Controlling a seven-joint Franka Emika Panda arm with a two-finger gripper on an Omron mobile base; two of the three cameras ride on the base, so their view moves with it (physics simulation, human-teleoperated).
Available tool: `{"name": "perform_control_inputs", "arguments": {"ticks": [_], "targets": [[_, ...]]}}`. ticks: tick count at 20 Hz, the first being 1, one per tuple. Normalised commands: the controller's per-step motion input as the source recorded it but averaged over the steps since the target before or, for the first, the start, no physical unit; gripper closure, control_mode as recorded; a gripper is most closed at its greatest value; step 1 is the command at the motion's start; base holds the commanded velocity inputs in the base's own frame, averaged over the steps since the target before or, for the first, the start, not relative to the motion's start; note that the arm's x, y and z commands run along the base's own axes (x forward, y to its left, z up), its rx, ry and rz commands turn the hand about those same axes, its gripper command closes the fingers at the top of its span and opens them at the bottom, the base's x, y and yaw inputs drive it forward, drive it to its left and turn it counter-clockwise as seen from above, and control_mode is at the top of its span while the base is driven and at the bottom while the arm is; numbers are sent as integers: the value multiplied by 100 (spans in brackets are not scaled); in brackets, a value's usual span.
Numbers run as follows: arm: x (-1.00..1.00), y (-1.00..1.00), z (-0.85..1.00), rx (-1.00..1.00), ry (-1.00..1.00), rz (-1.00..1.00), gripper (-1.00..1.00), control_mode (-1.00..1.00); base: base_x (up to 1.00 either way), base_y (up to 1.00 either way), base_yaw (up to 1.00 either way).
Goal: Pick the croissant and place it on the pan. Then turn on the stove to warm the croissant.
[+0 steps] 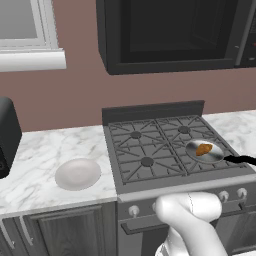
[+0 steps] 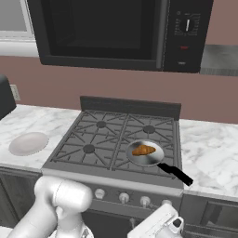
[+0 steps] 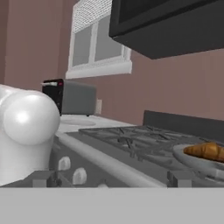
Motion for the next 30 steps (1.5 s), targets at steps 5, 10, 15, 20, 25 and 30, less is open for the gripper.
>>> {"name": "perform_control_inputs", "arguments": {"ticks": [5, 10, 15, 20, 25, 30], "targets": [[19, 0, -6, 3, -3, -19, -100, -100, 0, 0, 0], [26, -9, -18, 3, 0, -8, -100, -100, 0, 0, 0], [1, -35, -28, 4, 0, -16, -100, -100, 0, 0, 0], [0, -34, -20, 5, 0, -23, -100, -100, 0, 0, 0], [7, -5, -14, 5, 0, -20, -100, -100, 0, 0, 0], [17, 0, -14, 7, 0, -20, -100, -100, 0, 0, 0]]}}
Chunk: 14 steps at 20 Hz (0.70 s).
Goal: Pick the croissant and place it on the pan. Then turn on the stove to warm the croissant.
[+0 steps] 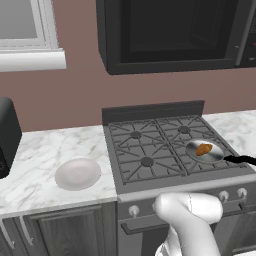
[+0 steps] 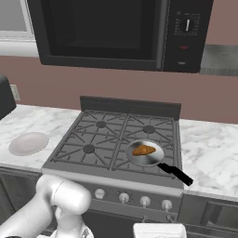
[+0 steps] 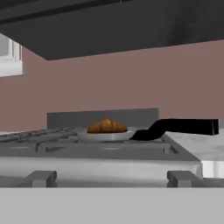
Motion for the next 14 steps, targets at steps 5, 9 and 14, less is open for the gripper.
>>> {"name": "perform_control_inputs", "arguments": {"ticks": [5, 9, 14], "targets": [[23, 0, -10, 7, 0, -19, -100, -100, 0, 0, 0], [17, 0, -12, 6, 0, -14, -100, -100, 0, 0, 0], [8, -9, -12, 4, 0, -7, -100, -100, 0, 0, 0]]}}
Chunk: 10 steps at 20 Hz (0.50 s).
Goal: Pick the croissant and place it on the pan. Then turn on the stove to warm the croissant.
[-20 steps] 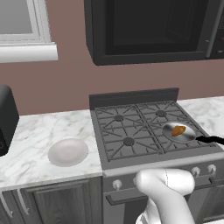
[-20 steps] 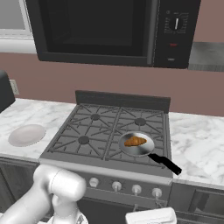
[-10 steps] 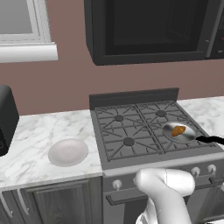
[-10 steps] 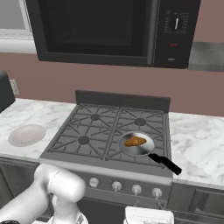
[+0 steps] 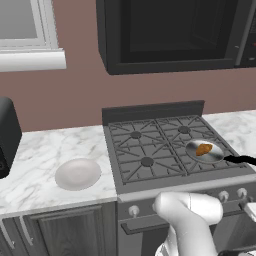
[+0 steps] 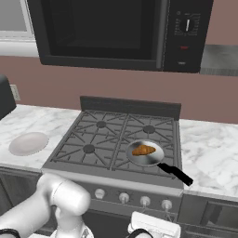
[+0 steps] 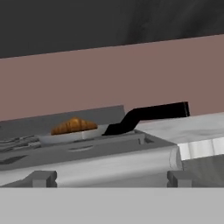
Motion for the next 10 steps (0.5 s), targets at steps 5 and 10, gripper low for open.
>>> {"name": "perform_control_inputs", "arguments": {"ticks": [5, 10], "targets": [[7, -22, -14, 1, 0, -1, -100, -100, 0, 0, 0], [2, -18, -27, 0, 0, 0, -100, -100, 0, 0, 0]]}}
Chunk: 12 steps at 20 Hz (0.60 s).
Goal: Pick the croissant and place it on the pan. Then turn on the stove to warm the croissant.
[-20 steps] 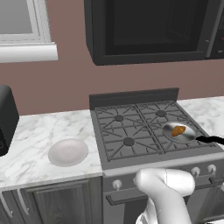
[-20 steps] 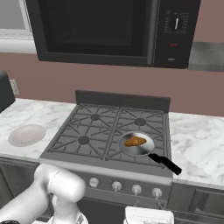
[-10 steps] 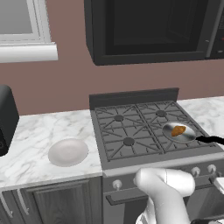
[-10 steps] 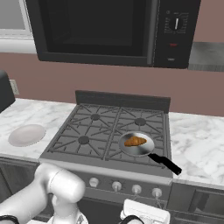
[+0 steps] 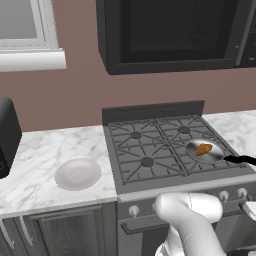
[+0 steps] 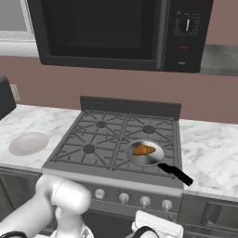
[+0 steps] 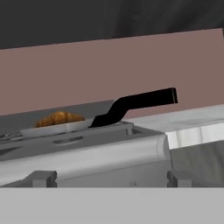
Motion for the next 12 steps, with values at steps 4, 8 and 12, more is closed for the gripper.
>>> {"name": "perform_control_inputs", "arguments": {"ticks": [4, 8, 12], "targets": [[0, -8, -36, 0, 0, 0, -100, -100, 0, 0, 0], [8, 0, -28, 0, 0, 0, -100, -100, 0, 0, 0], [9, 0, -19, 0, 0, 0, -100, -100, 0, 0, 0]]}}
